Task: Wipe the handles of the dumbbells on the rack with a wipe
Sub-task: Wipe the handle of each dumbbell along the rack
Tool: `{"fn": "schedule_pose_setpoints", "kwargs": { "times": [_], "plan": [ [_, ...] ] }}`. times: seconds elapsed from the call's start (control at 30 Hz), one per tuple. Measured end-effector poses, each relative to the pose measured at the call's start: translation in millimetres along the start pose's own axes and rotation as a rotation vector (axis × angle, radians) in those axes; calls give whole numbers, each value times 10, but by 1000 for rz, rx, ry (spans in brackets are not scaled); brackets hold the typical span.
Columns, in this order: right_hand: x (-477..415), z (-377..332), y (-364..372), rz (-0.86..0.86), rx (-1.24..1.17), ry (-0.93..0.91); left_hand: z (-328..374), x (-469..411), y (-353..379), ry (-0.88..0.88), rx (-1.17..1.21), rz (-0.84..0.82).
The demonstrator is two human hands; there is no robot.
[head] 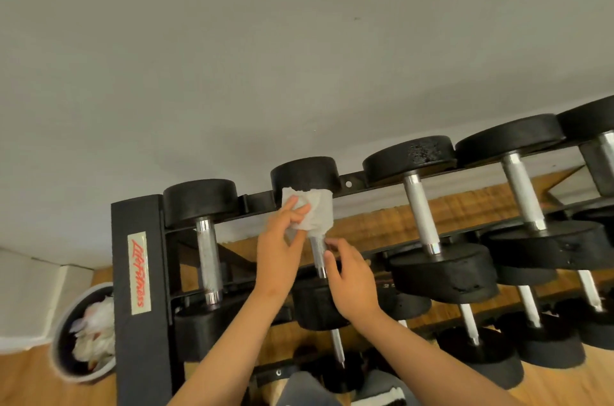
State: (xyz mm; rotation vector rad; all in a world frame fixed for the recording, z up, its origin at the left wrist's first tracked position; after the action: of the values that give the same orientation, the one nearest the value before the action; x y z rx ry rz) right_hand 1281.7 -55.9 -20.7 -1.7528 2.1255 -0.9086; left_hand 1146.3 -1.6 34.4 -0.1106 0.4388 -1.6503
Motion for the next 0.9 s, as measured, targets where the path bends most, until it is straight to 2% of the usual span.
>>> {"fn": "schedule_pose_setpoints", "kwargs": {
  "times": [0.17, 0.33, 0.53, 0.7, 0.77, 0.9],
  "plan": [
    [-5, 22, 20, 13, -8, -21, -176, 290, -40, -112, 36, 144],
    [-7, 29, 16, 10, -21, -18, -191, 312, -45, -256, 194, 187],
    [-48, 18, -5, -79, -167, 50, -218, 362, -40, -401, 337, 68],
    [-201, -177, -111, -266, -629, 124, -186, 305, 16, -532, 503, -31],
    [-254, -318, -189, -315, -662, 89, -129, 263, 25, -547, 581, -46],
    [-324, -448, -388, -230, -644, -4, -90, 194, -7, -552, 634, -49]
  ]
}}
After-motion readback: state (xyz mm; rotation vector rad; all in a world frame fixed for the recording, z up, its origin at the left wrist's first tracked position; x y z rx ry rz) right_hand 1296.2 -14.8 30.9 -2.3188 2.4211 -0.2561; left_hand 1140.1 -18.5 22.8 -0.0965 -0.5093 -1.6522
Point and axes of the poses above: each hand's wrist, its own x-axis away from the middle knuckle, its own y-axis out of the palm, z = x × y, the point moved 6 cm from there along -x, towards the middle knuckle, and after that the axes turned 8 degrees about y, right-handed, at the moved point
